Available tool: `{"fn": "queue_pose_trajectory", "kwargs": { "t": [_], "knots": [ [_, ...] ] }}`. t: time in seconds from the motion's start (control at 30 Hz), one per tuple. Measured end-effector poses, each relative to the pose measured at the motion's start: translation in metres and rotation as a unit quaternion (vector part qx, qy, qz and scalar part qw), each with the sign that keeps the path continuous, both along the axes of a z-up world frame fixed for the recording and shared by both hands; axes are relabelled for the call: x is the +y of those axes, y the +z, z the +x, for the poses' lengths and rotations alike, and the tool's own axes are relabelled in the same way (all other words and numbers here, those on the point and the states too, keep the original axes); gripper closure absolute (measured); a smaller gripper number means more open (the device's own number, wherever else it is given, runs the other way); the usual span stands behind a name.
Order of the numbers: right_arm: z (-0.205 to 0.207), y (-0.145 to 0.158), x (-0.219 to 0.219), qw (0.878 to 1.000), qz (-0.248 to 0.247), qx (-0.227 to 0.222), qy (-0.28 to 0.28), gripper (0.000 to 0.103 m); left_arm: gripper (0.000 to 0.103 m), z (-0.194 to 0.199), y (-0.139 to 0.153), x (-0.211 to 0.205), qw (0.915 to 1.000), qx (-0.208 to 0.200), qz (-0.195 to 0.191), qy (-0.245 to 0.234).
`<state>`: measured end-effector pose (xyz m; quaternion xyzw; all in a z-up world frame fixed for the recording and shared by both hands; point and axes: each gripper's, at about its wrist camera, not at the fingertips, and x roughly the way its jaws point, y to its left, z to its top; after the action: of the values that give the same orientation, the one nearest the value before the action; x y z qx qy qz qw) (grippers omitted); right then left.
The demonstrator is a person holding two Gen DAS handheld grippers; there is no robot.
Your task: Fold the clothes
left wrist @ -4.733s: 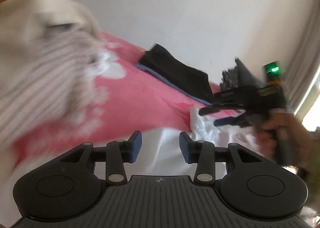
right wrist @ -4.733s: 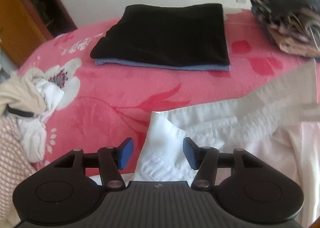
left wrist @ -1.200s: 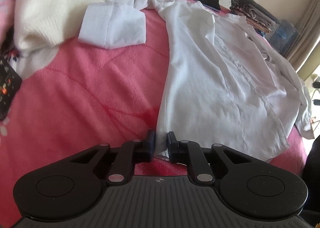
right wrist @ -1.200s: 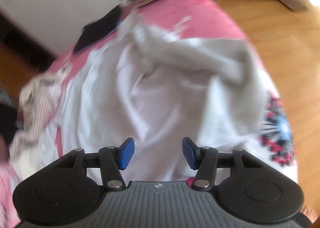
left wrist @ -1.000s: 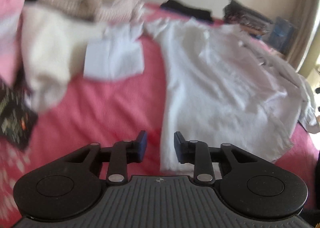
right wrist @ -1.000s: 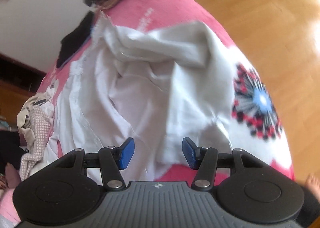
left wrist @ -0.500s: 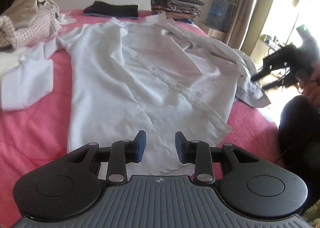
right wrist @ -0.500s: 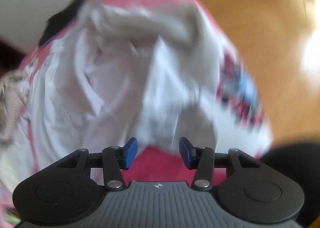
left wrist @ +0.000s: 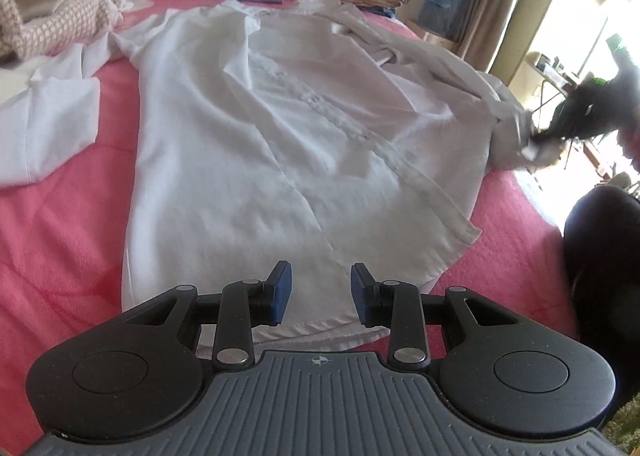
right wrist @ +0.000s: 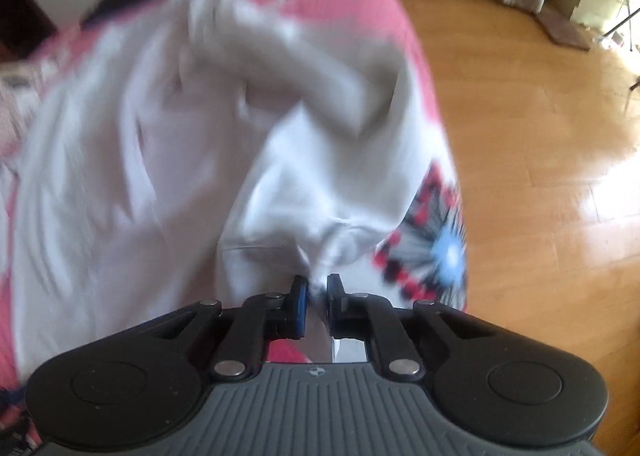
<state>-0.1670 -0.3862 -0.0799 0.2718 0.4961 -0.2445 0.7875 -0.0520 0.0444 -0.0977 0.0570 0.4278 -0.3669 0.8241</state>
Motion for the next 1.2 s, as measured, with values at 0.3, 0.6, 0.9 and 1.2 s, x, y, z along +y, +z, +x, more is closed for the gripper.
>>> {"fn": "queue_pose_trajectory", "kwargs": {
  "t": [0.3,0.6,0.9,1.2],
  "knots": [
    [0.003,0.044,-0.033,0.997,0.013,-0.069,-0.026,0.093,0.071,-0.001,-0.003,-0.006,0.9999,0.004,0.010,0.000],
    [0.036,-0.028,0.000,0.998,0.060,0.006,-0.018,0.030,0.071,-0.006,0.003,-0.006,0.9997,0.005,0.019,0.012],
    [0.001,-0.003,-0.006,0.997,-0.005,-0.056,-0.058,0.100,0.070,-0.006,0.005,0.005,0.9989,0.015,0.003,0.044],
    [0.056,0.066,-0.046,0.986,-0.028,-0.158,-0.037,0.100,0.070,-0.005,0.004,0.008,0.9977,0.031,-0.018,0.058]
  ]
}}
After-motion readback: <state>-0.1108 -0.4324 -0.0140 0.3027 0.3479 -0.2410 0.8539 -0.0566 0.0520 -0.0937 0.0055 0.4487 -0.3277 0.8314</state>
